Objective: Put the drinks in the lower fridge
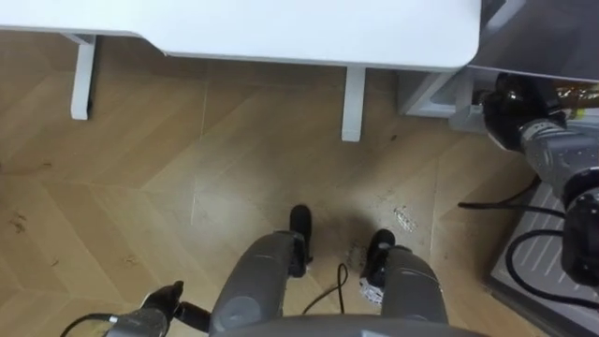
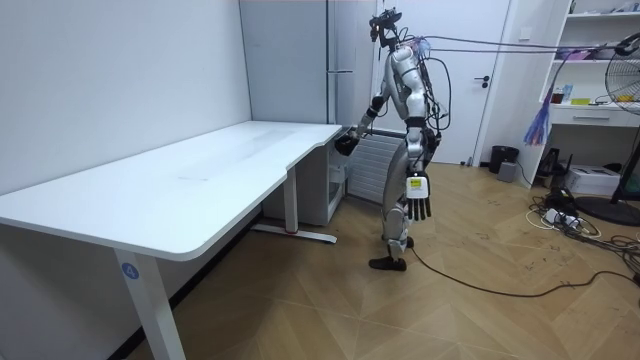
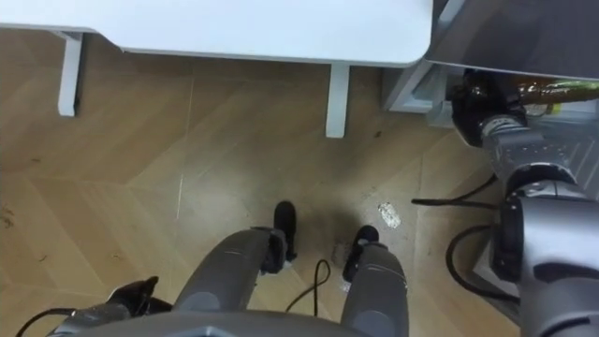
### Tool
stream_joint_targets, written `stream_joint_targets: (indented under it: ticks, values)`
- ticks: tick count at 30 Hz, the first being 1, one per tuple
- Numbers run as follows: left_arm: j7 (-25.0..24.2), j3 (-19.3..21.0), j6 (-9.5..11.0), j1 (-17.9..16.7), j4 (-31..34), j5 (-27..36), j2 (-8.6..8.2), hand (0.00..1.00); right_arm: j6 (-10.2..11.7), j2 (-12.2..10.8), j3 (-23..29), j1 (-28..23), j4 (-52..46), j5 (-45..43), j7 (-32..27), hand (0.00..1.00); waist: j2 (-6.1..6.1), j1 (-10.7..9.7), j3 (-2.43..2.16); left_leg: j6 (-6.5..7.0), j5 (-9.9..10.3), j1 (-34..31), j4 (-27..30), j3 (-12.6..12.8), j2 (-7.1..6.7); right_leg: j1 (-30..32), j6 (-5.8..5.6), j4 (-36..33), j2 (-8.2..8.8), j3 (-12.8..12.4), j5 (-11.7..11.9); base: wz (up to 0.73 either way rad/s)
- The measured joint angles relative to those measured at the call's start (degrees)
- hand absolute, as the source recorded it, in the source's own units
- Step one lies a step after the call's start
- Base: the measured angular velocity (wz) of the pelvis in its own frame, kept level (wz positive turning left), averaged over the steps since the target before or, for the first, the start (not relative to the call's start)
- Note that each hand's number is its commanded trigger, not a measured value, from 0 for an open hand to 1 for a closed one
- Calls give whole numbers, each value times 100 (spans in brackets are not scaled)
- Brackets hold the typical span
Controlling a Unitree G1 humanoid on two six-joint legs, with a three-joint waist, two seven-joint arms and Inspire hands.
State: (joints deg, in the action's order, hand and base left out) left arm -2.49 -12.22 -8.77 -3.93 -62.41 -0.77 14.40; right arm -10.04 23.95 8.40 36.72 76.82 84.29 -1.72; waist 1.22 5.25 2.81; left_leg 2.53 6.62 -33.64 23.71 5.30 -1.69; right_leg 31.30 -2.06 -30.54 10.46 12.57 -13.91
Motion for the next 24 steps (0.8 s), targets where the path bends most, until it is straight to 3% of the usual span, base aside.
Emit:
stream_joint_targets:
  ticks: [7,8,9,10,24]
  values:
    - [209,16,46,-2,210,-227,24,0,-31,2,-28,86,4,-15,-25,94,-6,8,-4,16,-10,2,10,146,2,105,7,-151,22,-129,-10,-6]
    - [219,16,46,-2,240,-239,24,0,-57,8,-28,89,4,-15,-25,66,-7,9,-5,20,-12,2,13,171,3,114,7,-156,29,-139,-10,0]
    - [227,16,46,-2,269,-260,24,0,-81,21,-28,89,5,-15,-25,24,-7,10,-5,26,-16,2,13,194,3,122,6,-157,34,-145,-10,0]
    - [233,16,46,-2,280,-269,24,0,-91,29,-28,89,7,-15,-25,0,-7,14,-5,30,-18,2,13,205,4,126,6,-157,36,-149,-10,0]
    - [330,14,45,-38,295,-266,28,0,-134,142,-26,89,117,38,-164,0,-19,129,-15,38,-24,20,79,226,14,113,9,-215,39,-158,-15,0]
